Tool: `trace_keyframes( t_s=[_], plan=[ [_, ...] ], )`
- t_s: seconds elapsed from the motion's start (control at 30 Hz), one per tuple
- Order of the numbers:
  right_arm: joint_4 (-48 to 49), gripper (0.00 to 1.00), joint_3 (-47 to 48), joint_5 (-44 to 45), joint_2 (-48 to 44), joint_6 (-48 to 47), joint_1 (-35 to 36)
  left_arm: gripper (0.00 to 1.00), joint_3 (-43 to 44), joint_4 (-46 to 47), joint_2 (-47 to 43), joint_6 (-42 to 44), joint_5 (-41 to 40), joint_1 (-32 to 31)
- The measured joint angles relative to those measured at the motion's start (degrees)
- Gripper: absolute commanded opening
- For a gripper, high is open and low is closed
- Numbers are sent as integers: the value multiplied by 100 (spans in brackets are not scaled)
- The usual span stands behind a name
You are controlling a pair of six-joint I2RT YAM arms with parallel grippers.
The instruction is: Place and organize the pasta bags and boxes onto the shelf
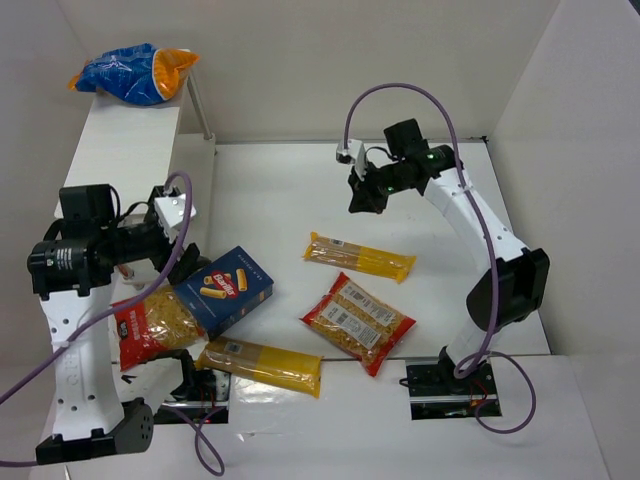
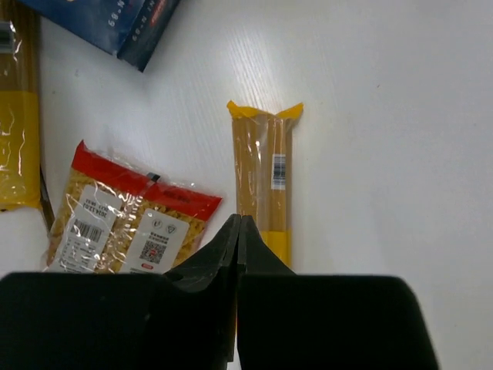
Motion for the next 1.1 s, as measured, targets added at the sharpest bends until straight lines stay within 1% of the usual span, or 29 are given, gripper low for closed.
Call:
trace_keyframes(
  t_s=[0.03,0.07,0.1,0.13,0.17,0.2,0.3,0.37,0.43,0.63,0.83,0.87,0.9,1.1],
  plan=[
    [66,2,-107,0,2,17,2,100,-59,2,-2,0,48,-13],
    [138,13,-240,33,13,61,2,100,-94,-2,-2,0,70,-31],
    [195,36,-341,85,20,98,2,100,-136,2,2,0,92,-61],
    [334,76,-564,212,20,201,0,100,-188,2,11,7,116,-103],
    [398,86,-721,317,20,262,2,100,-249,-2,17,15,131,-144],
    [496,92,-890,463,22,345,0,100,-293,0,42,46,129,-195],
    [730,99,-1373,914,-33,485,-46,100,-391,0,251,205,66,-400],
    [793,99,-1659,1075,-138,551,-181,100,-431,33,472,295,-2,-564],
    [789,99,-1899,1158,-348,608,-509,100,-487,168,791,286,-136,-765],
    [802,100,-2387,1384,-1425,881,-1818,100,-470,1051,2170,9,-769,-1762],
    [697,100,-2745,1425,-2474,1097,-2330,100,-136,2061,3165,-485,-1399,-2868],
    [651,100,-2752,1427,-2581,1130,-2426,98,-20,2221,3307,-522,-1464,-3025],
    [632,100,-2765,1427,-2669,1143,-2507,97,63,2371,3429,-573,-1513,-3156],
    [424,100,-2935,1394,-3032,1174,-3077,97,472,2927,4175,-645,-1749,-3738]
  ],
)
